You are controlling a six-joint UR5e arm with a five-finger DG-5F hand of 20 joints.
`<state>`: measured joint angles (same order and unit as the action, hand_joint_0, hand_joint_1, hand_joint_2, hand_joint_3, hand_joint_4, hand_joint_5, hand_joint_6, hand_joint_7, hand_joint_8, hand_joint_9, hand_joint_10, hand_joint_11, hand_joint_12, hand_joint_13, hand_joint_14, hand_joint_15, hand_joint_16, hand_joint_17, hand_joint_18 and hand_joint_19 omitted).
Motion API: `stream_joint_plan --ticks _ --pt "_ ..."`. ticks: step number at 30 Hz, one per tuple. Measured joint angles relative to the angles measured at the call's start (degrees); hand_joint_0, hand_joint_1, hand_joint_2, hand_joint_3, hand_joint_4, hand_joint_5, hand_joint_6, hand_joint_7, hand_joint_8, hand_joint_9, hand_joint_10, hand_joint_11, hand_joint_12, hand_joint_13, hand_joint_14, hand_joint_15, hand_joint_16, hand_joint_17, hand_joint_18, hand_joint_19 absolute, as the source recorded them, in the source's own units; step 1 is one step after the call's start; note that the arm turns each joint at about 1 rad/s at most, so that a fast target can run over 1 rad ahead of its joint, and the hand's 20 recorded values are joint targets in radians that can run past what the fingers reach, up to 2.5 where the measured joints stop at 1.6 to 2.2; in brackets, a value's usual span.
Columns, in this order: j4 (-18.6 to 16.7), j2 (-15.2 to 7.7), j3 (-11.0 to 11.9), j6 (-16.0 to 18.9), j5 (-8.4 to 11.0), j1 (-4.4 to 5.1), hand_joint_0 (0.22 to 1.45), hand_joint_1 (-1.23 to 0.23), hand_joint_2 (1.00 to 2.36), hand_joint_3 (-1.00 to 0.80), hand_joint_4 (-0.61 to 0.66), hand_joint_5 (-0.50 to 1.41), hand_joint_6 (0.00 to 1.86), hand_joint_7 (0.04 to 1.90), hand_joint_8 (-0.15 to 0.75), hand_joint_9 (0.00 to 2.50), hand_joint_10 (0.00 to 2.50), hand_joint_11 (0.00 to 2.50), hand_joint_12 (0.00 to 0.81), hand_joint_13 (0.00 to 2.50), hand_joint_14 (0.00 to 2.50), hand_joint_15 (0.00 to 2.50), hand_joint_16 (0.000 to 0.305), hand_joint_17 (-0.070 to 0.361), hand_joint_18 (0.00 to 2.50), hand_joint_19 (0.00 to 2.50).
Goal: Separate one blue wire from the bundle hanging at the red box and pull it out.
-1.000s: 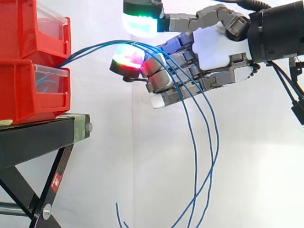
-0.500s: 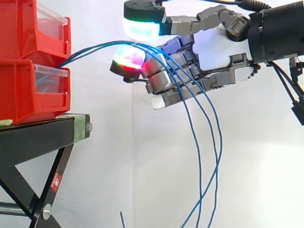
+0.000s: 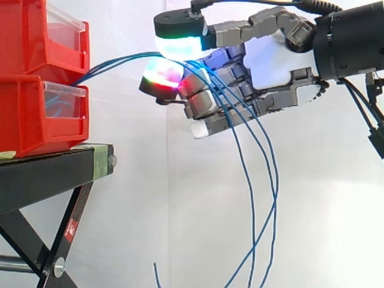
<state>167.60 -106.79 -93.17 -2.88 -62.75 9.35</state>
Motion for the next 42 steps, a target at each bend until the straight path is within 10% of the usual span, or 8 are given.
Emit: stream_joint_plan --ticks 42 --pt "1.1 0.0 0.0 0.2 0.00 0.01 0.66 -0.73 1.02 -0.29 0.26 -0.27 0.87 1.12 0.338 0.50 0.12 1.69 0.342 0.55 0.56 1.62 0.041 0.093 0.42 0.77"
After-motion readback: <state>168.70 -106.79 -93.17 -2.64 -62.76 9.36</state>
